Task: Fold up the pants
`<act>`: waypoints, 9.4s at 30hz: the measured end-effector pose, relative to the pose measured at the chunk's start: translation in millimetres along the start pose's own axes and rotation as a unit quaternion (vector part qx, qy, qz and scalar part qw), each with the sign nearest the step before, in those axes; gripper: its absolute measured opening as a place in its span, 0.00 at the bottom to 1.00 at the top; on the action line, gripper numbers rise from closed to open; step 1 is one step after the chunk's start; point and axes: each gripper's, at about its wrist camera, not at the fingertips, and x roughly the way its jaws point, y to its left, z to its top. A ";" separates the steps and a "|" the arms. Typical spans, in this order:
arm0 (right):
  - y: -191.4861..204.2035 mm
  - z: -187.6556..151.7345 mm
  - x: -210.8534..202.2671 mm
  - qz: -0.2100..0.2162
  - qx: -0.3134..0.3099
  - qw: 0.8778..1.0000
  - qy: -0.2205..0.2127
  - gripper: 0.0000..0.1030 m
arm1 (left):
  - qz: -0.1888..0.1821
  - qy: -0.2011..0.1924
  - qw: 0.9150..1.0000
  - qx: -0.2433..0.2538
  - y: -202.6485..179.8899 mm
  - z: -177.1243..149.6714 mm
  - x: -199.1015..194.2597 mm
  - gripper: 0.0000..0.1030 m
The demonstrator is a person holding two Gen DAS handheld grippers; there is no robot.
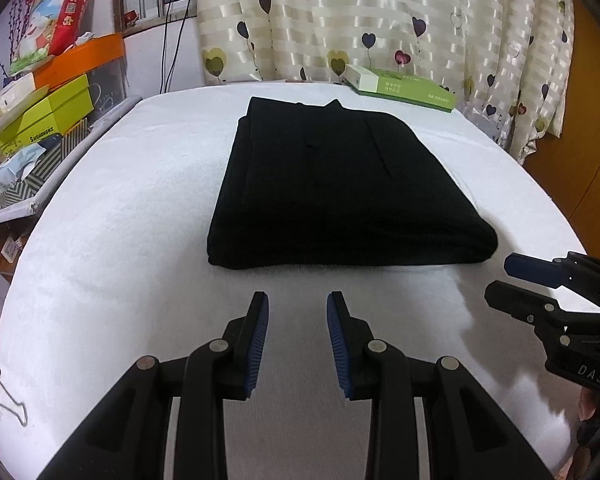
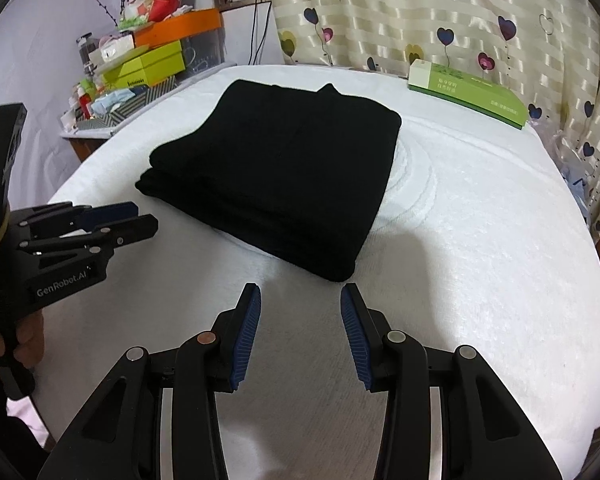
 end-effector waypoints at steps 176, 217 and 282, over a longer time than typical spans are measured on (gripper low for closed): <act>86.9 50.8 52.5 0.065 -0.096 0.993 0.004 0.45 | 0.059 -0.017 0.994 -0.090 101.9 -3.3 -7.8 0.35; 89.5 48.9 58.1 0.048 -0.104 0.993 0.010 0.48 | 0.100 0.006 0.993 -0.069 88.1 -11.6 4.8 0.49; 89.7 48.8 58.2 0.048 -0.104 0.993 0.010 0.48 | 0.099 0.006 0.993 -0.068 88.1 -11.2 5.1 0.50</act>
